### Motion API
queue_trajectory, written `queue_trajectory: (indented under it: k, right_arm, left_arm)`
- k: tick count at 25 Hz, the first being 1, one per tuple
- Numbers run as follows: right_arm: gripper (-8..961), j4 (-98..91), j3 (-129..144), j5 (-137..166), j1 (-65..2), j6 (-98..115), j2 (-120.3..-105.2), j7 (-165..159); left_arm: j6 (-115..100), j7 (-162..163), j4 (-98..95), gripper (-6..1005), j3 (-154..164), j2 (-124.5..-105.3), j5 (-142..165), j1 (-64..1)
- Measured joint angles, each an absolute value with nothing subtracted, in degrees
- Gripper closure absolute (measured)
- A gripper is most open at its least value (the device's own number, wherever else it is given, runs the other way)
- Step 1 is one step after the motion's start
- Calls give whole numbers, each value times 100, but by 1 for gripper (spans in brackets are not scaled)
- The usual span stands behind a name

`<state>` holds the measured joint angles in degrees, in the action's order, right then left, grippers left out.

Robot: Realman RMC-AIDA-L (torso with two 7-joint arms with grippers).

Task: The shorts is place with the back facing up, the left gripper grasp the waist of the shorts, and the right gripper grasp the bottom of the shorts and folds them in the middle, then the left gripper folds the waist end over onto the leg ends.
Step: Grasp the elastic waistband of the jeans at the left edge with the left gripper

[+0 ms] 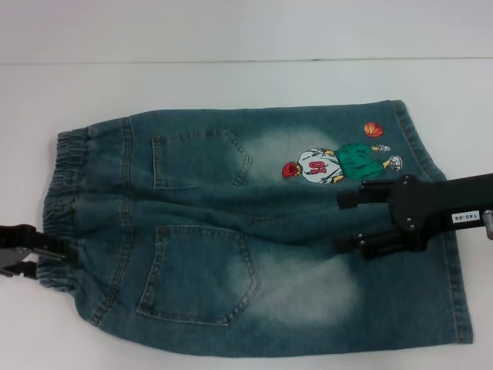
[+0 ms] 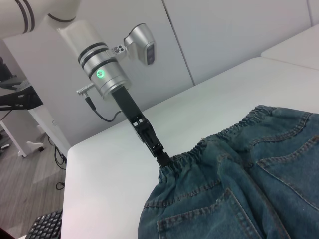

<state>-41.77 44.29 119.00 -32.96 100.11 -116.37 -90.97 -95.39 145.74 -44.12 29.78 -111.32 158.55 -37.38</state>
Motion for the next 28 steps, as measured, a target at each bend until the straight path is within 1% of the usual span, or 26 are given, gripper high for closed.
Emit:
queue_trajectory:
  k: [4,14,18,21,28]
  right_arm:
    - [20,-4175,4429,11900,-3296,10010,-11637,-9084]
    - [22,-4175,4429,11900,-3314,9957,-11636,-9070]
    - [23,-4174,4429,11900,-3321,9941,-11637,-9070]
    - [24,-4174,4425,11900,-3322,9919,-11630,-9070]
    - [25,-4175,4427,11900,-3322,9900,-11619,-9070]
  left_arm:
    - [-9533,14562,-4412,225,2996,-11175,15862,-3784]
    - [-9713,14464,-4449,240,3006,-11157,15885,-3782]
    - [-9682,14309,-4425,246,3011,-11192,15895,-3797]
    - [-9636,14251,-4423,373,3047,-11229,15896,-3806]
    - [-9528,14241,-4420,656,3147,-11248,15888,-3809]
